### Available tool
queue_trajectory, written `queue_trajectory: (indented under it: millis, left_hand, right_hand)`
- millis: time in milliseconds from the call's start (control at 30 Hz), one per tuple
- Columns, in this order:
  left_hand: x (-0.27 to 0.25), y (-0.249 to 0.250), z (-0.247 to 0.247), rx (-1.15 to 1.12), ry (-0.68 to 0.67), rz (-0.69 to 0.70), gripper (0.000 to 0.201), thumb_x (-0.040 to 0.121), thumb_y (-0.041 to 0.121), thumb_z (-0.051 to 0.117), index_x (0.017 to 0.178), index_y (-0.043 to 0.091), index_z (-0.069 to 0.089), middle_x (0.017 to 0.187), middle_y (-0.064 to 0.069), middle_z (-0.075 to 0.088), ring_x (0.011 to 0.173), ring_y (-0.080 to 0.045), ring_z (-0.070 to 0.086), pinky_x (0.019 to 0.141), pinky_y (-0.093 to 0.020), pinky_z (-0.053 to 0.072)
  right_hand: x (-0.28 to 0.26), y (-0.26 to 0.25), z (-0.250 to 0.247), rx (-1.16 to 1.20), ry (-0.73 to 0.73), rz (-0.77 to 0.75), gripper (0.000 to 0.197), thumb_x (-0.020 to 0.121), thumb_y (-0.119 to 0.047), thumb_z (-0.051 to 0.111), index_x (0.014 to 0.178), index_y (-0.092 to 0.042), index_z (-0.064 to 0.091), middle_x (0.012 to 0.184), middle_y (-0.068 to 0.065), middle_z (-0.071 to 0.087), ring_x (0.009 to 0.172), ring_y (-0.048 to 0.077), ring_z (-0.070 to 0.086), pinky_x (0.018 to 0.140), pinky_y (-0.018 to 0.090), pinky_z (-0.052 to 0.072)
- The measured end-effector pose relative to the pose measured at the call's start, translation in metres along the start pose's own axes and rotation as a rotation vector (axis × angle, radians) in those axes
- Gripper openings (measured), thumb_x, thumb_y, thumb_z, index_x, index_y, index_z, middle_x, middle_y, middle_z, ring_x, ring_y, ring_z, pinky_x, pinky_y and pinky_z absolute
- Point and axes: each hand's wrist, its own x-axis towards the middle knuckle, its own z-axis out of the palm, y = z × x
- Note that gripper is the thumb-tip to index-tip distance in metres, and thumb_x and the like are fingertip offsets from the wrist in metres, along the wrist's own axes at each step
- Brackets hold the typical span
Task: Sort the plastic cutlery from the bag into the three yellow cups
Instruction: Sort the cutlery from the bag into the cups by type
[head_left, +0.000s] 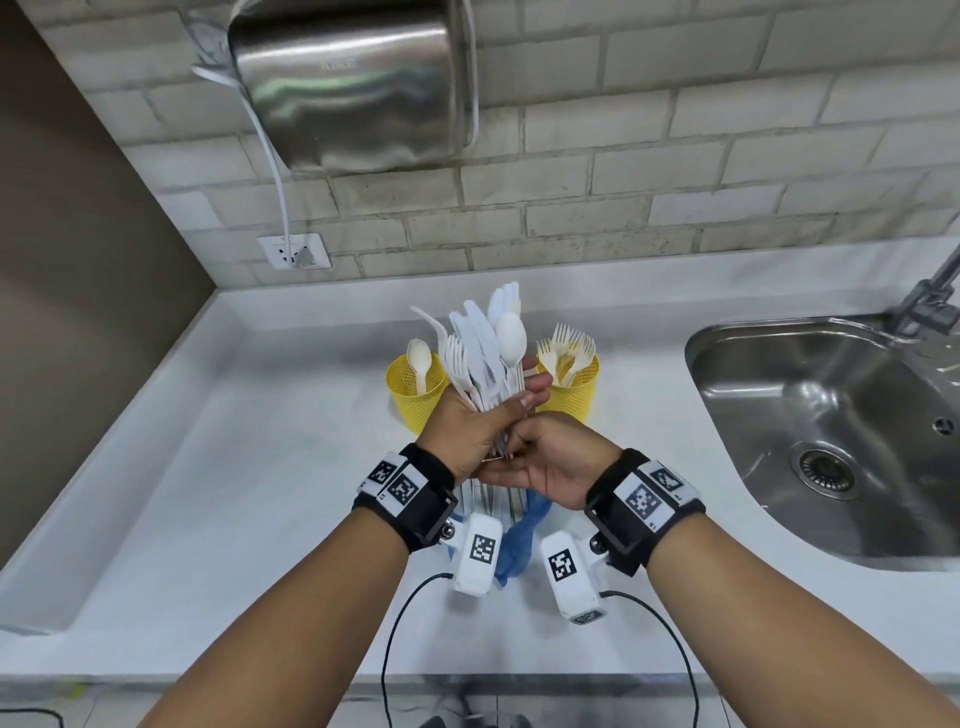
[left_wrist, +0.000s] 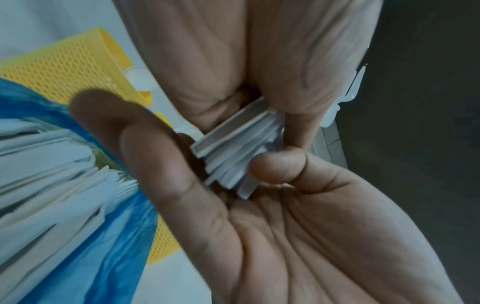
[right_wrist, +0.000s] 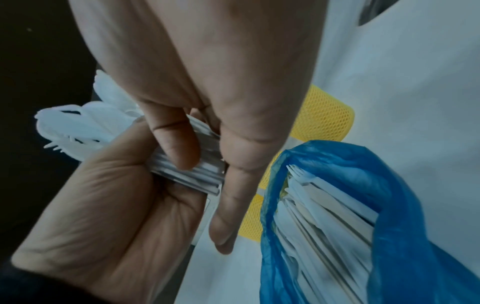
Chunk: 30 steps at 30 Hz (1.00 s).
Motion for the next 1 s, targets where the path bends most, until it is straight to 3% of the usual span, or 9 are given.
queue_trajectory:
  millis: [100, 200, 300, 367, 433, 533, 600, 733, 1000]
  left_hand:
    - [-0.003, 0.002, 0.000, -0.006, -0.017, -0.006, 0.039, 0.096, -0.005, 0.060, 0.132, 0.009, 0.060, 0.125, -0.020, 0.069, 0.121, -0.037, 0.064, 0.107, -0.048, 0.049]
    - [-0.006, 0.003, 0.001, -0.019, -0.010, -0.008, 0.037, 0.095, -0.005, 0.061, 0.129, 0.008, 0.062, 0.125, -0.021, 0.069, 0.121, -0.036, 0.065, 0.106, -0.043, 0.050]
    - [-0.007, 0.003, -0.004, -0.030, 0.008, -0.004, 0.031, 0.097, -0.005, 0.058, 0.127, 0.003, 0.061, 0.122, -0.022, 0.070, 0.116, -0.035, 0.067, 0.104, -0.043, 0.051]
    - [-0.010, 0.005, -0.011, -0.052, 0.012, -0.024, 0.030, 0.097, -0.001, 0.058, 0.126, 0.003, 0.061, 0.118, -0.021, 0.072, 0.110, -0.034, 0.069, 0.101, -0.045, 0.053]
    - [-0.014, 0.008, -0.020, -0.071, 0.012, -0.057, 0.029, 0.098, -0.001, 0.056, 0.127, 0.003, 0.059, 0.113, -0.019, 0.073, 0.101, -0.031, 0.072, 0.093, -0.043, 0.057]
    - [-0.021, 0.013, -0.039, -0.091, -0.007, -0.099, 0.032, 0.100, -0.001, 0.052, 0.132, -0.001, 0.054, 0.106, -0.016, 0.075, 0.091, -0.027, 0.074, 0.084, -0.039, 0.061]
    - [-0.027, 0.016, -0.050, -0.104, -0.024, -0.123, 0.034, 0.099, 0.000, 0.052, 0.133, -0.001, 0.053, 0.107, -0.018, 0.074, 0.091, -0.029, 0.074, 0.084, -0.041, 0.062]
    - [-0.033, 0.021, -0.069, -0.147, -0.053, -0.156, 0.032, 0.096, 0.003, 0.056, 0.128, 0.001, 0.057, 0.110, -0.023, 0.072, 0.094, -0.034, 0.073, 0.084, -0.044, 0.061]
    - [-0.041, 0.032, -0.102, -0.209, -0.102, -0.199, 0.024, 0.094, 0.004, 0.055, 0.118, 0.005, 0.060, 0.102, -0.019, 0.075, 0.088, -0.033, 0.075, 0.076, -0.041, 0.062]
  right_hand:
    - [-0.002, 0.000, 0.003, -0.039, 0.001, -0.014, 0.051, 0.087, 0.017, 0.032, 0.118, -0.009, 0.064, 0.111, 0.023, 0.070, 0.095, 0.040, 0.071, 0.088, 0.047, 0.062]
    - [-0.005, 0.000, 0.008, -0.111, -0.003, -0.027, 0.052, 0.089, 0.017, 0.031, 0.117, -0.014, 0.062, 0.108, 0.019, 0.072, 0.091, 0.034, 0.074, 0.081, 0.043, 0.064]
    - [-0.004, 0.001, 0.009, -0.213, 0.004, -0.009, 0.044, 0.091, 0.014, 0.034, 0.118, -0.009, 0.062, 0.102, 0.022, 0.071, 0.091, 0.037, 0.074, 0.086, 0.045, 0.063]
    - [-0.002, 0.000, 0.004, -0.390, 0.001, 0.023, 0.030, 0.094, 0.009, 0.043, 0.114, -0.004, 0.063, 0.107, 0.026, 0.069, 0.095, 0.037, 0.071, 0.095, 0.049, 0.059]
    - [-0.004, -0.005, -0.006, -0.682, -0.010, 0.039, 0.017, 0.096, 0.003, 0.056, 0.105, -0.008, 0.065, 0.113, 0.027, 0.068, 0.094, 0.029, 0.067, 0.099, 0.050, 0.055]
    - [-0.004, -0.024, -0.022, -0.970, 0.026, 0.039, 0.016, 0.095, -0.003, 0.062, 0.110, -0.003, 0.069, 0.118, 0.029, 0.069, 0.088, 0.025, 0.065, 0.085, 0.042, 0.059]
    - [-0.006, -0.042, -0.030, -0.901, 0.109, -0.030, 0.019, 0.096, -0.002, 0.060, 0.114, -0.002, 0.068, 0.112, 0.025, 0.073, 0.083, 0.024, 0.069, 0.073, 0.032, 0.058]
    - [0.002, -0.068, -0.018, -0.706, 0.260, -0.267, 0.018, 0.097, 0.001, 0.055, 0.108, -0.006, 0.068, 0.104, 0.022, 0.075, 0.081, 0.027, 0.071, 0.076, 0.038, 0.054]
    - [0.030, -0.064, 0.054, -0.568, 0.257, -0.484, 0.019, 0.099, 0.002, 0.052, 0.108, 0.001, 0.069, 0.091, 0.013, 0.070, 0.074, 0.024, 0.067, 0.066, 0.032, 0.056]
